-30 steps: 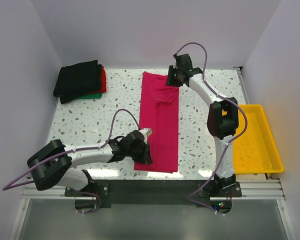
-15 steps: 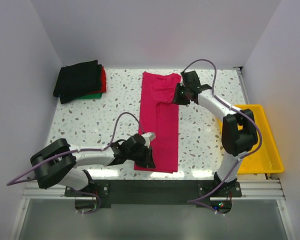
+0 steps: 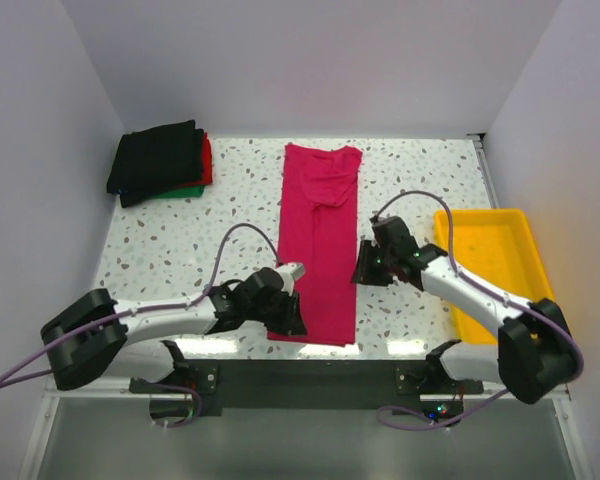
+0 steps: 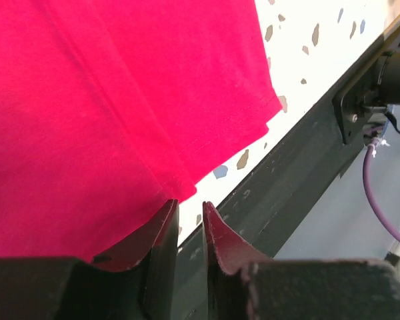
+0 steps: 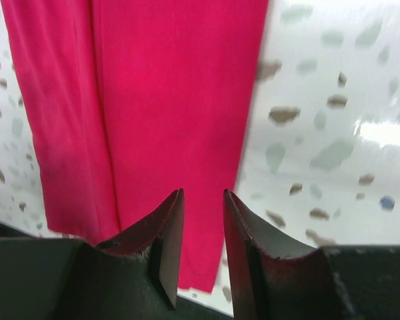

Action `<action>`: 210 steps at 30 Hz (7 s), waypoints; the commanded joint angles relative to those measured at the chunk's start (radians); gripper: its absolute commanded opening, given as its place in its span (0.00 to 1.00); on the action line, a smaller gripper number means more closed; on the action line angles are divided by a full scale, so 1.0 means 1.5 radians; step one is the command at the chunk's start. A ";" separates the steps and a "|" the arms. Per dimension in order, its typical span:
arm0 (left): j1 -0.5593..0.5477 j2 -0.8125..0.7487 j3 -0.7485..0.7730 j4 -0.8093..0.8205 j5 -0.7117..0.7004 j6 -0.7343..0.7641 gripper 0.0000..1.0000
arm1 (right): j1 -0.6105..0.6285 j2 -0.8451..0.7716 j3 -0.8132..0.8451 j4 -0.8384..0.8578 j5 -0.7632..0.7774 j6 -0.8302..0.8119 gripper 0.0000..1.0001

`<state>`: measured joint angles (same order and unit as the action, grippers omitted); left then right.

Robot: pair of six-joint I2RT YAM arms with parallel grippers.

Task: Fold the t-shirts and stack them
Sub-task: Fold the tshirt

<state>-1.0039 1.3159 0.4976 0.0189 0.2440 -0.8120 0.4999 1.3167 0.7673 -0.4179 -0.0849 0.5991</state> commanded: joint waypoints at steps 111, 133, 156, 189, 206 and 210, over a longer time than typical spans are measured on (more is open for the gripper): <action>0.243 0.100 0.268 -0.080 -0.194 0.015 0.00 | 0.041 0.032 0.145 0.032 0.160 0.047 0.00; 0.351 0.335 0.475 -0.087 -0.166 0.037 0.00 | -0.074 0.289 0.297 0.109 0.064 0.051 0.00; 0.409 0.347 0.517 -0.052 -0.067 0.074 0.48 | -0.112 0.325 0.389 0.061 0.035 0.009 0.47; 0.324 0.447 0.516 0.022 -0.026 0.049 0.00 | -0.020 0.406 0.392 0.097 0.101 -0.012 0.24; 0.360 0.533 0.589 0.001 -0.014 0.064 0.06 | -0.047 0.512 0.490 0.063 0.104 -0.025 0.24; 0.362 0.537 0.600 -0.009 -0.033 0.072 0.10 | -0.054 0.527 0.499 0.057 0.105 -0.028 0.25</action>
<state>-0.4740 2.1132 1.3544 0.0093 0.2192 -0.7372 0.4301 2.0880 1.4796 -0.3111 0.0425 0.5789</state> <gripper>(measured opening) 0.091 0.244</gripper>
